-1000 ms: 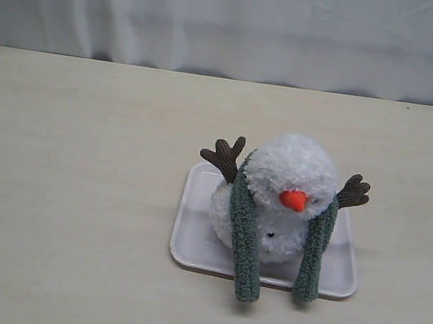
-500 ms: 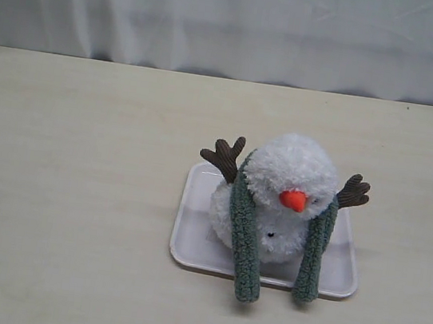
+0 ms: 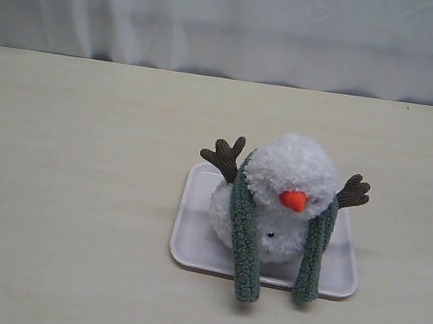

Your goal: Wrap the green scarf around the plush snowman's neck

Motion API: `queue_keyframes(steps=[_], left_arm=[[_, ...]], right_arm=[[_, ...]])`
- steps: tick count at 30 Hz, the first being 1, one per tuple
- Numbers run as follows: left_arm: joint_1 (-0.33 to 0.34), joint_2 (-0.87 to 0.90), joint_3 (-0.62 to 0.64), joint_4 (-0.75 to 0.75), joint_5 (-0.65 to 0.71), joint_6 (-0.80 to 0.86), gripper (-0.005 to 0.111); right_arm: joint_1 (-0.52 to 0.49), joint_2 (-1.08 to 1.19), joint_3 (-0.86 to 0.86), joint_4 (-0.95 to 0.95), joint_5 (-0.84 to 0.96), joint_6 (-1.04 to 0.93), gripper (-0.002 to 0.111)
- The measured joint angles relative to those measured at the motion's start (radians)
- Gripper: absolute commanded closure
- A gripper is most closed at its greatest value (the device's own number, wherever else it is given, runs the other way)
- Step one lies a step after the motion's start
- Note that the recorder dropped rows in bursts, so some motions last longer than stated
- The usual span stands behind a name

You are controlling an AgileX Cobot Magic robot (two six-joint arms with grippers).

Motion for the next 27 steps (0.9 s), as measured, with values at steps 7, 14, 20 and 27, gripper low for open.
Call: queue_keyframes(steps=[7, 14, 20, 27], left_arm=[[0.0, 0.0, 0.0, 0.0, 0.0, 0.0, 0.107], [0.0, 0.0, 0.0, 0.0, 0.0, 0.0, 0.107], [0.0, 0.0, 0.0, 0.0, 0.0, 0.0, 0.107], [0.0, 0.0, 0.0, 0.0, 0.0, 0.0, 0.107]], right_arm=[[0.0, 0.0, 0.0, 0.0, 0.0, 0.0, 0.104], [0.0, 0.0, 0.0, 0.0, 0.0, 0.0, 0.104], [0.0, 0.0, 0.0, 0.0, 0.0, 0.094, 0.104], [0.0, 0.0, 0.0, 0.03, -0.087, 0.366, 0.104]])
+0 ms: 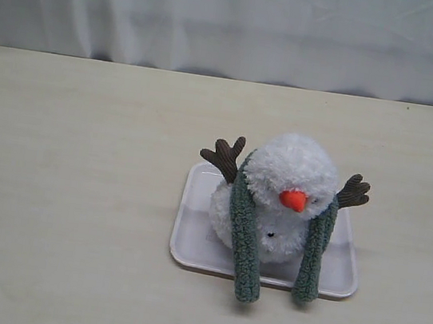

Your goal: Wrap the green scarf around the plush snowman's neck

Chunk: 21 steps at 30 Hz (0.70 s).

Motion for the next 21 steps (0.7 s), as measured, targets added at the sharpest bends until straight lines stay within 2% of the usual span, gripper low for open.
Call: queue_keyframes(steps=[8, 16, 21], left_arm=[[0.0, 0.0, 0.0, 0.0, 0.0, 0.0, 0.107], [0.0, 0.0, 0.0, 0.0, 0.0, 0.0, 0.107], [0.0, 0.0, 0.0, 0.0, 0.0, 0.0, 0.107]], right_arm=[[0.0, 0.0, 0.0, 0.299, -0.233, 0.176, 0.104], [0.0, -0.001, 0.0, 0.334, -0.465, 0.201, 0.104], [0.0, -0.001, 0.0, 0.336, -0.518, 0.201, 0.104]])
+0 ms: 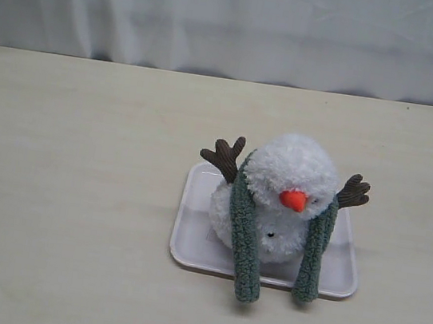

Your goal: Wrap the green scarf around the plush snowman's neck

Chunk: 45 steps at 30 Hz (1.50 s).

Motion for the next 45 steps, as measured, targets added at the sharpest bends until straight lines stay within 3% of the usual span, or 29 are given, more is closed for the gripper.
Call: queue_keyframes(steps=[11, 20, 26, 45], left_arm=[[0.0, 0.0, 0.0, 0.0, 0.0, 0.0, 0.107], [0.0, 0.0, 0.0, 0.0, 0.0, 0.0, 0.107], [0.0, 0.0, 0.0, 0.0, 0.0, 0.0, 0.107], [0.0, 0.0, 0.0, 0.0, 0.0, 0.0, 0.107]], right_arm=[[0.0, 0.0, 0.0, 0.0, -0.01, 0.002, 0.104], [0.0, 0.0, 0.0, 0.0, -0.2, 0.004, 0.104], [0.0, 0.0, 0.002, 0.0, -0.223, 0.004, 0.104], [0.0, 0.004, 0.269, -0.195, -0.238, 0.004, 0.104]])
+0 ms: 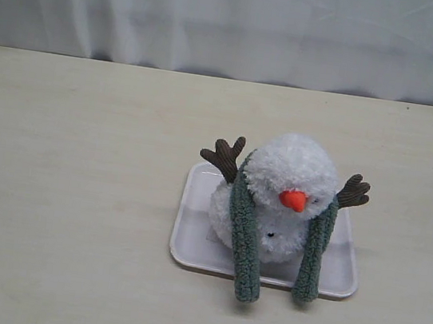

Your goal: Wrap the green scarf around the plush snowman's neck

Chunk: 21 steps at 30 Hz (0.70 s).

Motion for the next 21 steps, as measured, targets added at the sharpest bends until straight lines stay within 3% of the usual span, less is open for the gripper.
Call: queue_keyframes(steps=[21], left_arm=[[0.0, 0.0, 0.0, 0.0, 0.0, 0.0, 0.107]], right_arm=[[0.0, -0.002, 0.356, -0.134, 0.012, 0.0, 0.104]])
